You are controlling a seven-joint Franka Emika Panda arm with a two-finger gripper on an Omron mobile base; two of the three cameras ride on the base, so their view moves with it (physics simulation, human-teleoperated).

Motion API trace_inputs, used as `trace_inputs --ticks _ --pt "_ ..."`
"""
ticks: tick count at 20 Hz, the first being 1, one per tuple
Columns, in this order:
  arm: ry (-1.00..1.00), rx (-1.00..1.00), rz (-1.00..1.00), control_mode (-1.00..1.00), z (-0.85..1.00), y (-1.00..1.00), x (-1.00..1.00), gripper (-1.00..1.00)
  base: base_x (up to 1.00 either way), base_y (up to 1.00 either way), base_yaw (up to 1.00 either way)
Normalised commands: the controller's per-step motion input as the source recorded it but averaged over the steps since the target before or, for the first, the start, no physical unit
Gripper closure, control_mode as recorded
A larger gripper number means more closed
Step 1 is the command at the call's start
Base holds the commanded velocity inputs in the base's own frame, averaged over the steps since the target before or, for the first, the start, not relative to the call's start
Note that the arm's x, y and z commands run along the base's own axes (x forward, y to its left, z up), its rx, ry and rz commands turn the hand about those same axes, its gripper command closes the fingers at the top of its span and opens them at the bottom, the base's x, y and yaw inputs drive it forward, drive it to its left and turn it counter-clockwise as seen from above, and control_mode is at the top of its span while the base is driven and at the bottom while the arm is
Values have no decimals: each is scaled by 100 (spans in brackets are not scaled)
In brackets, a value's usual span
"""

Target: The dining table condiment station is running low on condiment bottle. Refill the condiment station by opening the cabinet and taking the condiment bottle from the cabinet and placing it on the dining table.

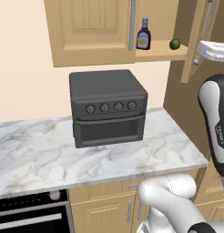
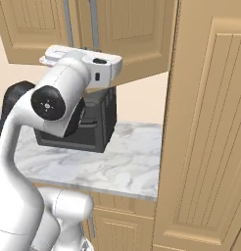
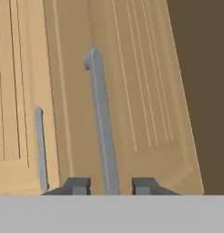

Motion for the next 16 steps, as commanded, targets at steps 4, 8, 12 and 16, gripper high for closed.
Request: trace_inputs --ticks 4,8,12,16 --pt "0 -39 0 -100 33 100 -11 -100 0 0 0" --pt "18 -38 -9 -100 0 100 7 -100 0 0 0" --pt "34 -40 -29 -100 -49 37 40 -100 0 0 0" --pt "32 -32 -23 -100 -61 0 71 -100 0 0 0"
